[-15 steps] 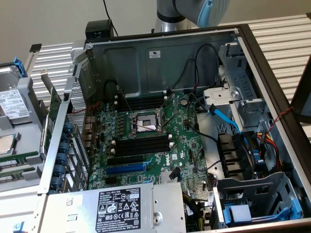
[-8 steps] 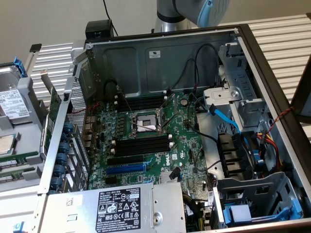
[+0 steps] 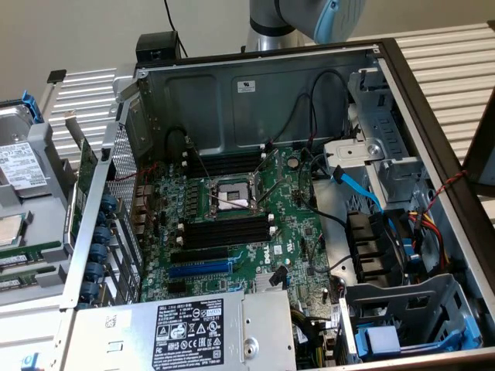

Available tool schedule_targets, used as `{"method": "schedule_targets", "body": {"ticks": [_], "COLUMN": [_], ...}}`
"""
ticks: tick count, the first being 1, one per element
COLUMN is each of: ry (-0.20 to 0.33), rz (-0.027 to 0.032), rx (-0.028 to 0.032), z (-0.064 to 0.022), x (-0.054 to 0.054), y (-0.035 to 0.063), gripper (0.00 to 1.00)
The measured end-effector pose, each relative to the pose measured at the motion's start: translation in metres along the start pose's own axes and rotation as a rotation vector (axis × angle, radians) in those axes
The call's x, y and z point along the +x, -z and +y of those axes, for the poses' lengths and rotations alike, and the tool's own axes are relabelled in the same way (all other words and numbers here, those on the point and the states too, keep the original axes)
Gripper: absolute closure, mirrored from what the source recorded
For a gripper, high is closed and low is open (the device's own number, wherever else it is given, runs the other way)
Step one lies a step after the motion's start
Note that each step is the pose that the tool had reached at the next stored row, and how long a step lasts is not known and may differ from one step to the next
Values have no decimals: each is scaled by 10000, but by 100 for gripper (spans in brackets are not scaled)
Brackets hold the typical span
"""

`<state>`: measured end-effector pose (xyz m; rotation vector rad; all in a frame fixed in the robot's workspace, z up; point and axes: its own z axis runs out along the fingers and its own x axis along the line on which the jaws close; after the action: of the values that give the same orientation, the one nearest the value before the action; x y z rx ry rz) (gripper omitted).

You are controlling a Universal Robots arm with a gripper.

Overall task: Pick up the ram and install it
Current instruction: 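Pick up the ram and move it above insertion slot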

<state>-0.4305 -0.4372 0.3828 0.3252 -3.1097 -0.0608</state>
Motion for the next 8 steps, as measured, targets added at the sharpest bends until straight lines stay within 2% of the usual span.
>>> {"method": "schedule_targets", "body": {"ticks": [8], "ry": [1455], "rz": [59], "rx": [15], "z": [-1], "x": [0], "y": [-16], "gripper": [90]}}
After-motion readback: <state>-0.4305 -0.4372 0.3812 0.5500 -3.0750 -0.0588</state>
